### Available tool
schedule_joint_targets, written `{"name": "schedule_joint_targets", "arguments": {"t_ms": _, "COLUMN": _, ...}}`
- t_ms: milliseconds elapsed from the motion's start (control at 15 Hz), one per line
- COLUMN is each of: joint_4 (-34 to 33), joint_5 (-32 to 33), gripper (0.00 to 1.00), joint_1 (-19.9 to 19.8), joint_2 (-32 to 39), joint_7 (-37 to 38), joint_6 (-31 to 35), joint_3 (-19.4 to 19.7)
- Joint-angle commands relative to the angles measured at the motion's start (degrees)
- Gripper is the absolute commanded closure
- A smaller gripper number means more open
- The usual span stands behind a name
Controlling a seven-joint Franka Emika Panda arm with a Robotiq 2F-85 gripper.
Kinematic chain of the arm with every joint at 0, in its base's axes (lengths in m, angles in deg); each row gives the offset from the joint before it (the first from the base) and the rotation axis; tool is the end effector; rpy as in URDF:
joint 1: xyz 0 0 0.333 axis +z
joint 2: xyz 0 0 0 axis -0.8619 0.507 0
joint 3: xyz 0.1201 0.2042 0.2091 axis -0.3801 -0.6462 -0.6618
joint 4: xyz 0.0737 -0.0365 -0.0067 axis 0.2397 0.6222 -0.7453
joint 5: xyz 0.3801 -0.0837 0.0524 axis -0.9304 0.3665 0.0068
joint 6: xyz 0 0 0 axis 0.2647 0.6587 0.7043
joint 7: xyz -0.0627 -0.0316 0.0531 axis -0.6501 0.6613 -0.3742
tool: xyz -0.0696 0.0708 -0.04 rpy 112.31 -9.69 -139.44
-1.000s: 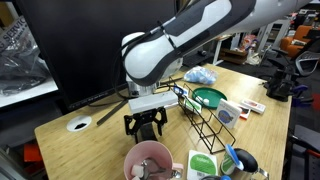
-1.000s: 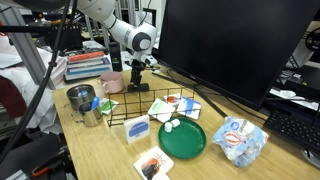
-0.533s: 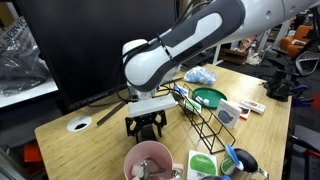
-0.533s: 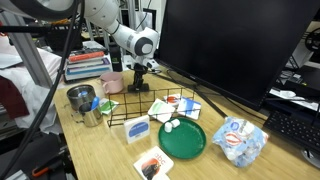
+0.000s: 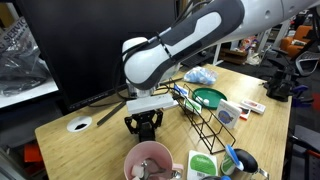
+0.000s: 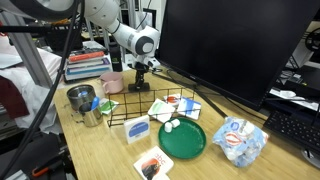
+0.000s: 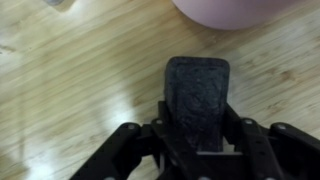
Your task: Move the black object to the front of the table
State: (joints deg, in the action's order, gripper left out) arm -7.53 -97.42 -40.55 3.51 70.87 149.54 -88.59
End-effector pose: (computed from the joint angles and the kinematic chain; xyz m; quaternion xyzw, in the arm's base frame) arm 0.6600 0.2884 0.1713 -0.9677 0.2061 0.1383 0.0436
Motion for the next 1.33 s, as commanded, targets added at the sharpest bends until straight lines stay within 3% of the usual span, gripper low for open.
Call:
{"name": "schedule_joint_targets", "arguments": {"t_ms": 0, "joint_4": 1.2, "joint_5": 0.8, "gripper": 0.73, "joint_1": 0.4, "joint_2": -2.2, "joint_7": 0.4, "joint_6": 0.9, "joint_3": 0.6}}
{"name": "schedule_joint_targets", "arguments": {"t_ms": 600, "joint_4": 10.4, "joint_5": 1.5, "gripper": 0.73, "joint_1": -1.7, "joint_2": -16.4, "joint_7": -3.8, "joint_6": -2.6, "joint_3": -0.2}}
{"name": "schedule_joint_targets", "arguments": {"t_ms": 1000, "joint_4": 22.9, "joint_5": 1.7, "gripper": 0.73, "joint_1": -4.8, "joint_2": -30.4, "joint_7": -15.2, "joint_6": -4.2, "joint_3": -0.5}}
{"name": "schedule_joint_targets", "arguments": {"t_ms": 1267, "joint_4": 32.5, "joint_5": 1.7, "gripper": 0.73, "joint_1": -7.2, "joint_2": -39.7, "joint_7": -24.2, "joint_6": -8.7, "joint_3": -0.9}}
